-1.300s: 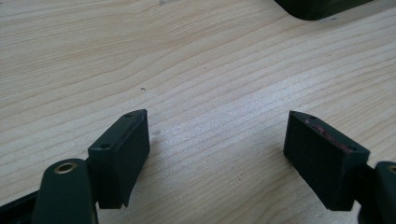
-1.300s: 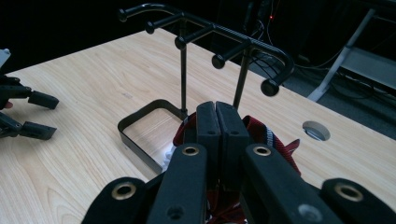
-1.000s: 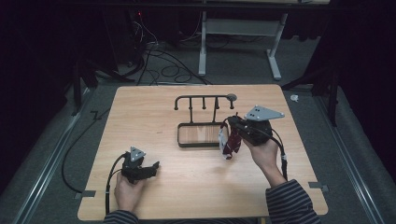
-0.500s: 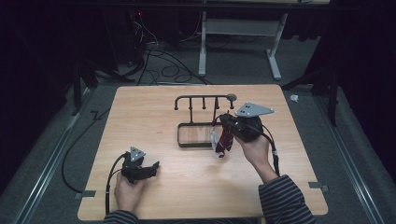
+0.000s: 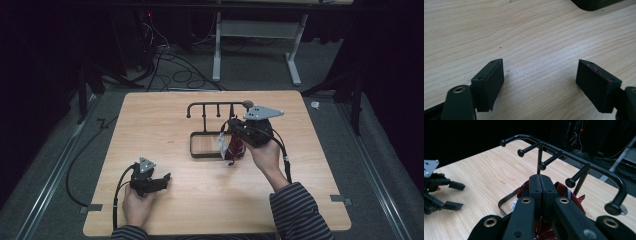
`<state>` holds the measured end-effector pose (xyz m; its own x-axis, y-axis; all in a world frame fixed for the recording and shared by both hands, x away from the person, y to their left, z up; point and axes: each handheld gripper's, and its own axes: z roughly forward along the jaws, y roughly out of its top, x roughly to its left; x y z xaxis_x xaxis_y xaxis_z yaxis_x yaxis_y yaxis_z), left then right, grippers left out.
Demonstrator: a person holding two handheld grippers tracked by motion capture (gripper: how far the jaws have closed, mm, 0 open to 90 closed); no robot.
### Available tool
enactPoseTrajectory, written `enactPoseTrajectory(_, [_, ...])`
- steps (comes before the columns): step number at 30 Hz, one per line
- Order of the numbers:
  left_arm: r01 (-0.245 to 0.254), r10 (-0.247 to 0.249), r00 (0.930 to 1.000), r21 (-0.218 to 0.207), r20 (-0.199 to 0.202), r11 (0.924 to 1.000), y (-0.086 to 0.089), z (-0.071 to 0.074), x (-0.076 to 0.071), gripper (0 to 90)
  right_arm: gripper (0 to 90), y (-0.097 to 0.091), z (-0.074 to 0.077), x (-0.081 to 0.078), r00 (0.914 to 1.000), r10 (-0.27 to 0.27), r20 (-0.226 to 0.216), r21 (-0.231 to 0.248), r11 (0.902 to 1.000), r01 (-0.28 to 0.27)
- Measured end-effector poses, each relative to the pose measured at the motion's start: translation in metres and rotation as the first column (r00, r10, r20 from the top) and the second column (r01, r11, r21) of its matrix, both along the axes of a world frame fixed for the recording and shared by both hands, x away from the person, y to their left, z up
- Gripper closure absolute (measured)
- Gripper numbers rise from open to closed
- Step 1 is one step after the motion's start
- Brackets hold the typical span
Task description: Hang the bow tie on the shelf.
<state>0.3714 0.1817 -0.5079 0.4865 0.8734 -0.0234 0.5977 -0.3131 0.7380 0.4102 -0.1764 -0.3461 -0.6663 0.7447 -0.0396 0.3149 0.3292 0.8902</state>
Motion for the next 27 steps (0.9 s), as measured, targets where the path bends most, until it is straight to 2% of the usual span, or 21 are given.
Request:
enactPoseTrajectory(20, [0.002,-0.002,1.0000,0.002,-0.001,1.0000,0.000,0.000,0.000,23.0,90.0,0.021,0.004,0.014,0.9999,0.009,-0.013,0.000,1.0000,-0.009])
enactPoseTrajectory(27, [0.003,-0.003,1.0000,0.003,-0.002,1.0000,0.000,0.000,0.000,23.0,90.0,0.025,0.006,0.022,0.9997,-0.021,-0.011,-0.010,0.9997,0.021])
